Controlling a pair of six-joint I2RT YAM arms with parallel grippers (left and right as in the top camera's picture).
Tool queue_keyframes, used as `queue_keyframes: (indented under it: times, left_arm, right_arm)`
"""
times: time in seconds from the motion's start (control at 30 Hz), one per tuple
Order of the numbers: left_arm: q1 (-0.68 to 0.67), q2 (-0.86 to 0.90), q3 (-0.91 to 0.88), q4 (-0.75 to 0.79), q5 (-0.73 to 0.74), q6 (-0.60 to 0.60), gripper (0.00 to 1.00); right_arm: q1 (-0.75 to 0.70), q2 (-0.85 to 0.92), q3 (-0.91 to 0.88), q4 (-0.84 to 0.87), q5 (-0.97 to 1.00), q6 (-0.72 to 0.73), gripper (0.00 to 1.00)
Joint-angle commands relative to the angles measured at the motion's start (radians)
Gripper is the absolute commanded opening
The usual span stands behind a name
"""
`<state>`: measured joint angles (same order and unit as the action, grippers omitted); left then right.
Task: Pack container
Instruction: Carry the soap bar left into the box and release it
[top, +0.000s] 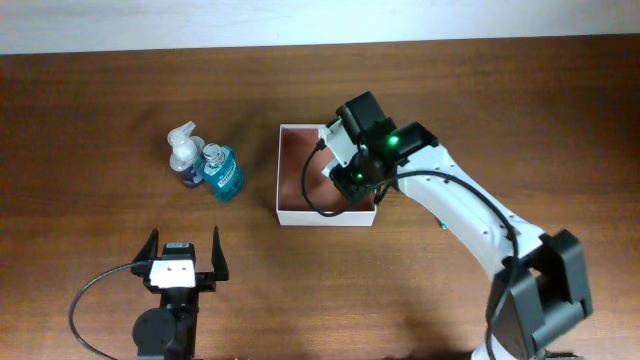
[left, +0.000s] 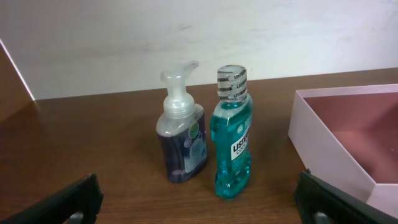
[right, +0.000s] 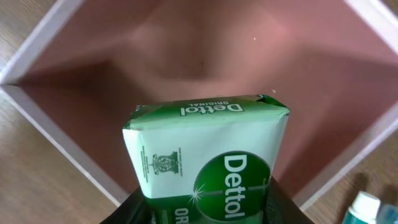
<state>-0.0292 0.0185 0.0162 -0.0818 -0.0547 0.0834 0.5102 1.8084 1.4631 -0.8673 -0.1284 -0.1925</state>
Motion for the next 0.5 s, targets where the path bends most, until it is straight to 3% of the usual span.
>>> queue_keyframes:
  times: [0.0,0.17,0.3,0.47]
  left_arm:
    - [0.006,-0.005,-0.007,0.002,0.014,0.012,0.99]
    - [0.006,-0.005,-0.007,0.002,0.014,0.012,0.99]
    - [0.006,-0.005,-0.007,0.002,0.014,0.012,0.99]
    - [0.006,-0.005,-0.007,0.002,0.014,0.012,0.99]
  right_arm:
    - [0.029,0.033,0.019,0.005,0.005,-0.044,0.4]
    - [0.034,0.044,0.019,0.003,0.005,-0.043,0.49]
    - [0.034,0.044,0.019,-0.004,0.006,-0.043,0.66]
    - [0.034,0.043,0.038,-0.033,0.005,0.0,0.72]
